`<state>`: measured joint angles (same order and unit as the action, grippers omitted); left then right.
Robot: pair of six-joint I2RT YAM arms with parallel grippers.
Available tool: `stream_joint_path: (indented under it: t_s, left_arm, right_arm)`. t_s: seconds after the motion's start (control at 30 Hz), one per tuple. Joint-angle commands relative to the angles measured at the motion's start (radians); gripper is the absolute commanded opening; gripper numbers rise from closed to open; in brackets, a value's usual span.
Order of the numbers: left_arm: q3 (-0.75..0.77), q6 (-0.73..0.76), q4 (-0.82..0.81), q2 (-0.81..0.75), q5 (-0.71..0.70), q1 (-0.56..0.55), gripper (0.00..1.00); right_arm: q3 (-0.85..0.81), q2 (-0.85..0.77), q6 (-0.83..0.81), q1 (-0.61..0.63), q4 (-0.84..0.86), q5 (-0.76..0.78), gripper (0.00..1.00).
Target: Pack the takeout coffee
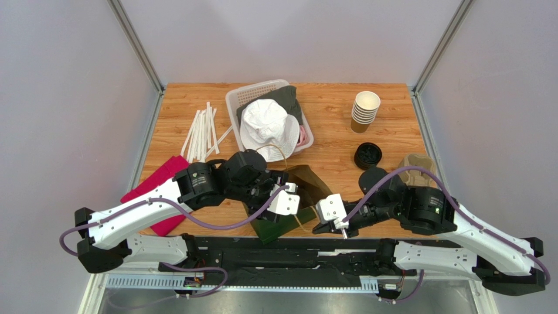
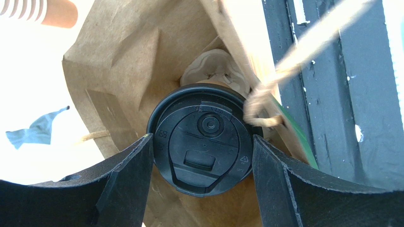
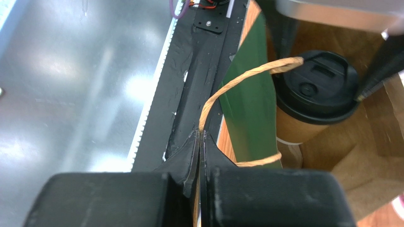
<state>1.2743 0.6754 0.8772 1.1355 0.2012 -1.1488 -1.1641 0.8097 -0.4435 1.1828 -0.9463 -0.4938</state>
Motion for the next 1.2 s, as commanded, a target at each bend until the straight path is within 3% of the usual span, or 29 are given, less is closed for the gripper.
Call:
stream_joint_path:
  t_s: [0.0,0.23,0.47,0.5,0.53,0.6,0.63,0.73,0.87,1.0,1.13,1.17]
  left_arm:
    - [0.039,-0.074,-0.053,0.027,0.004,0.015,0.34]
    - [0.057,-0.200,-0.076,0.078,-0.029,0.066,0.32]
    - [0.074,-0.218,-0.047,0.139,-0.014,0.067,0.32]
    - [0.066,-0.202,-0.050,0.138,-0.006,0.066,0.32]
    - [0.050,-0.189,-0.050,0.133,0.019,0.066,0.33]
    - [0.028,-0.166,-0.052,0.113,0.036,0.064,0.33]
    - [0.013,-0.162,-0.049,0.110,0.050,0.061,0.33]
    - [-0.015,-0.129,-0.044,0.095,0.069,0.054,0.33]
    - [-0.033,-0.091,-0.043,0.076,0.081,0.047,0.33]
    - [-0.056,-0.045,-0.044,0.053,0.086,0.031,0.33]
    - [-0.088,0.015,-0.047,0.023,0.090,-0.003,0.33]
    - [-0.093,0.039,-0.046,0.015,0.092,-0.011,0.33]
  right_arm:
    - [0.021,-0.004,-0.090,0.060,-0.020,0.024,0.00]
    - [0.046,0.002,-0.146,0.118,-0.017,0.049,0.00]
    - [-0.014,0.075,-0.132,0.166,0.055,0.084,0.01]
    - [-0.066,0.088,-0.103,0.164,0.058,0.095,0.04]
    - [-0.090,0.095,-0.087,0.163,0.058,0.110,0.18]
    - [-0.184,0.109,-0.011,0.135,0.057,0.139,0.30]
    - [-0.225,0.117,0.011,0.123,0.050,0.147,0.43]
    - [-0.386,0.152,0.084,0.065,-0.003,0.199,0.63]
    - [-0.555,0.171,0.108,-0.023,-0.005,0.315,0.64]
    - [-0.585,0.171,0.124,-0.087,0.047,0.492,0.70]
    - [-0.511,0.186,0.150,-0.256,0.020,0.394,0.77]
    - [-0.490,0.218,0.149,-0.285,-0.017,0.311,0.79]
